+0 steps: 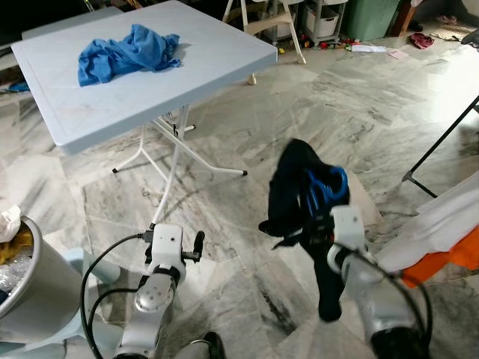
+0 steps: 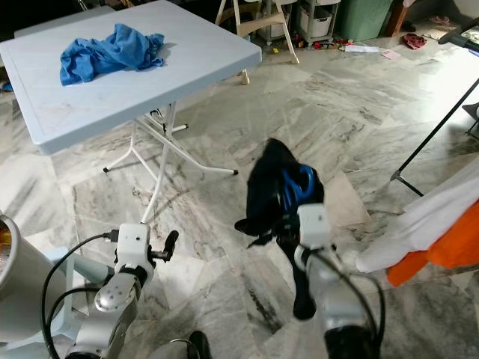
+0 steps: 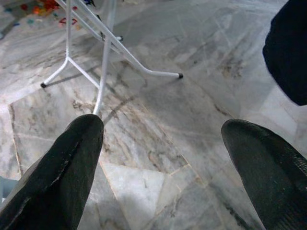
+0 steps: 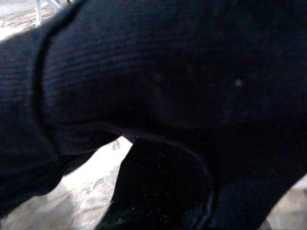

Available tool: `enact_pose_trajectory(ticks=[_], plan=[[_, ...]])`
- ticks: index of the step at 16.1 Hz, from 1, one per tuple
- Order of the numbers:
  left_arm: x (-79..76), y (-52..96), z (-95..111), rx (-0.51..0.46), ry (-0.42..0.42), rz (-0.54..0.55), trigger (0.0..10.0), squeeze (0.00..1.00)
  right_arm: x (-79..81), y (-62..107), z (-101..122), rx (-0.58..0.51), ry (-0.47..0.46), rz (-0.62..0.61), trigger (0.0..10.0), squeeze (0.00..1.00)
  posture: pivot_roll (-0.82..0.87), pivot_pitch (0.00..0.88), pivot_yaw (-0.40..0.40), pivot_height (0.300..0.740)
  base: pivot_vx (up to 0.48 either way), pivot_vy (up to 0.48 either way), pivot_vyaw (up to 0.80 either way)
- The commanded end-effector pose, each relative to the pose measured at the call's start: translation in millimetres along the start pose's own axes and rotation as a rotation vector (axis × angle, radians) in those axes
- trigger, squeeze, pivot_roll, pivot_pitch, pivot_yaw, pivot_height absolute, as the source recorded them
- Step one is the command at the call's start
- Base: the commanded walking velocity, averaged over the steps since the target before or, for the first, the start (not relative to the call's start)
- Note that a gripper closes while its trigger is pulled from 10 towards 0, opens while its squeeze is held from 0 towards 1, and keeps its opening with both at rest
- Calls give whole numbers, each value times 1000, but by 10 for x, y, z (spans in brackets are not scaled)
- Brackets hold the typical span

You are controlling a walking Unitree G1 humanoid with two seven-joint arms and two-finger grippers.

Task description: Hang hanger

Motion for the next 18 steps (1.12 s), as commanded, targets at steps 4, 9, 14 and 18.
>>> enact_pose_trajectory(ticks=[4, 9, 14, 18], plan=[[-8, 23, 60, -31, 14, -58, 10000, 0, -104, 132, 130, -106, -75, -106, 10000, 0, -191, 46, 126, 740, 0, 0, 0], [-102, -91, 249, -75, 19, -138, 10000, 0, -76, 181, 20, -83, -110, -130, 10000, 0, -194, 36, 154, 740, 113, 0, -798], [-85, -184, 334, -86, 16, -142, 10000, 0, 93, 130, 117, -111, -106, -89, 10000, 0, -196, 30, 152, 740, 343, 0, -156], [-106, -185, 302, -81, 29, -139, 10000, 0, 100, 107, 128, -110, -96, -83, 10000, 0, -193, 17, 147, 740, 400, 0, 0]])
Point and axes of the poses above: a point about 5 cm out from each wrist's last joint towards the gripper, its own y axis pointing back from the gripper into the wrist, its own z axis along the axis of the wrist's last joint, x = y × z, the point moved 5 cm from there along -y, pointing out of the wrist towards the gripper, and after that the axes turned 5 degrees about -y, right-handed, at the moved point
